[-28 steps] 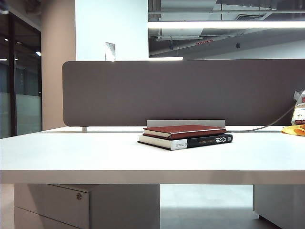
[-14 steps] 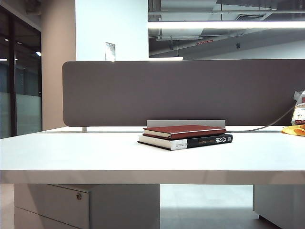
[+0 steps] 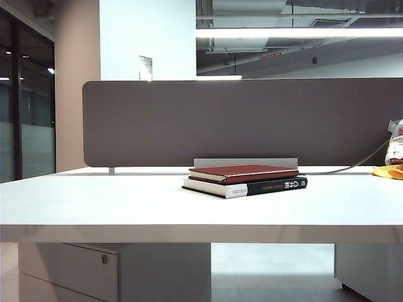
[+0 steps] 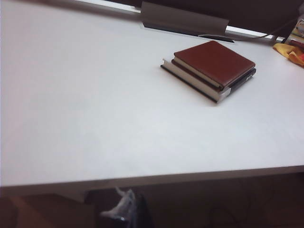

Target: Pick up the red book and place it on top of the black book.

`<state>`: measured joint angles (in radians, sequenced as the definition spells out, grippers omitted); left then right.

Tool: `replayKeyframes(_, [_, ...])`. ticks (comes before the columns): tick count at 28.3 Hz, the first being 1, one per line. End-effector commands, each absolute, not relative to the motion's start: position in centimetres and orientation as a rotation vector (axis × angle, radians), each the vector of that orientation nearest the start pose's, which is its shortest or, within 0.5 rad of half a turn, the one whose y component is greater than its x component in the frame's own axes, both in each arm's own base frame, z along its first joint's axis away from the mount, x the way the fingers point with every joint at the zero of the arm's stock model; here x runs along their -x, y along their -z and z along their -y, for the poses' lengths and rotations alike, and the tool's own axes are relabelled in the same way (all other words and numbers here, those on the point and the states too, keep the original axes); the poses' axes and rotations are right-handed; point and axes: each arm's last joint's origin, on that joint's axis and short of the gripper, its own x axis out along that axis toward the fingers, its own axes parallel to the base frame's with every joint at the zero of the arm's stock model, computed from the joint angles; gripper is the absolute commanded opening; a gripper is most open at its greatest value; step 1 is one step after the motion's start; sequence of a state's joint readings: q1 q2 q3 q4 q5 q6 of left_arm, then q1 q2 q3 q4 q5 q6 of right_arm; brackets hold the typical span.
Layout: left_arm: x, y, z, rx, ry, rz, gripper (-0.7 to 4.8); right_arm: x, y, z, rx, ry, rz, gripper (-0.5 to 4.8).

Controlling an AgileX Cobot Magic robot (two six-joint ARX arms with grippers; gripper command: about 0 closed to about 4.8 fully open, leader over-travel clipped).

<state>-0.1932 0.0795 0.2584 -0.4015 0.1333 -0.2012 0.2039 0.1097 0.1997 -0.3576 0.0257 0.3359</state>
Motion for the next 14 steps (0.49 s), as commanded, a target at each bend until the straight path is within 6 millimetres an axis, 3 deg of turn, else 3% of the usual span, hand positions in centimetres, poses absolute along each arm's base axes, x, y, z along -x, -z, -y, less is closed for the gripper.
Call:
replayKeyframes(1, [-8.3, -19.2, 2.0, 0.193, 0.297, -0.282, -0.06, -9.0, -18.1, -1.8, -0.325, -0.125, -0.298, -0.06])
replayKeyframes(14, [-9.0, -15.2, 2.2, 0.205, 0.293, -0.327, -0.06, -9.3, -15.2, -1.8, -0.325, -0.098, -0.348, -0.06])
